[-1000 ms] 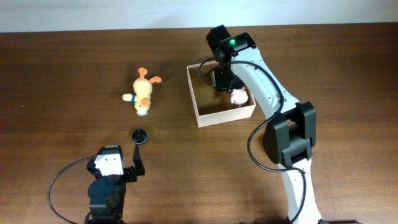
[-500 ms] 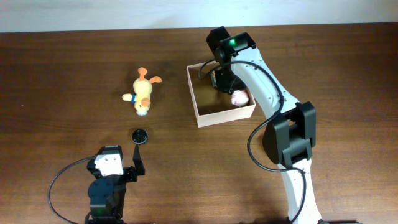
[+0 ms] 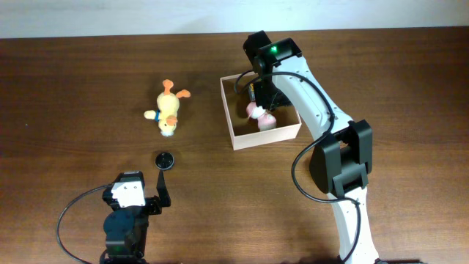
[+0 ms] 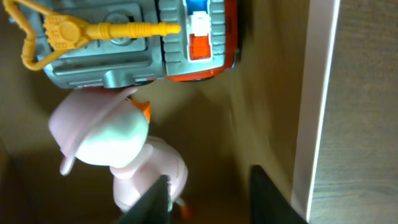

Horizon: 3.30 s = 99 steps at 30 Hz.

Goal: Pack container

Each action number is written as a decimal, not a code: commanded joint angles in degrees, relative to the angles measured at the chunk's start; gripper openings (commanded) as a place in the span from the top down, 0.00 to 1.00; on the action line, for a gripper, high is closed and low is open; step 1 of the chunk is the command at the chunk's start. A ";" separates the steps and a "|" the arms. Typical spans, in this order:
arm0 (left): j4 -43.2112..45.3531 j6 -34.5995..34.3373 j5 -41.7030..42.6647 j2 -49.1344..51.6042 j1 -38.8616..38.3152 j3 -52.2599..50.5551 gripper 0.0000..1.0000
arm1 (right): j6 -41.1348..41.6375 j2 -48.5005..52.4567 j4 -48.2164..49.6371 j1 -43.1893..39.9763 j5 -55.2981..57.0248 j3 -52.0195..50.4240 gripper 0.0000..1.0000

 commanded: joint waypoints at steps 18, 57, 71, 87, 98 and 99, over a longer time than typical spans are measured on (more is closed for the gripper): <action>-0.02 1.11 0.61 -0.26 0.35 -0.26 0.01 | -27.56 0.15 4.33 -0.48 -18.05 -5.84 0.59; -0.02 1.09 0.61 -0.26 0.35 -0.26 0.01 | -27.56 0.15 -3.82 -3.13 -15.52 2.64 0.41; -0.02 1.11 0.61 -0.26 0.35 -0.26 0.01 | -27.54 0.15 2.78 -3.13 -15.63 -9.33 0.50; -0.02 1.11 0.61 -0.26 0.35 -0.26 0.01 | -27.54 0.15 4.85 -3.08 -17.40 -9.35 0.96; -0.02 1.11 0.61 -0.26 0.35 -0.26 0.01 | -27.50 0.13 2.34 -3.06 -17.33 -3.96 0.96; -0.02 1.11 0.61 -0.26 0.35 -0.26 0.01 | -27.50 0.13 1.77 -3.08 -17.33 -2.95 0.96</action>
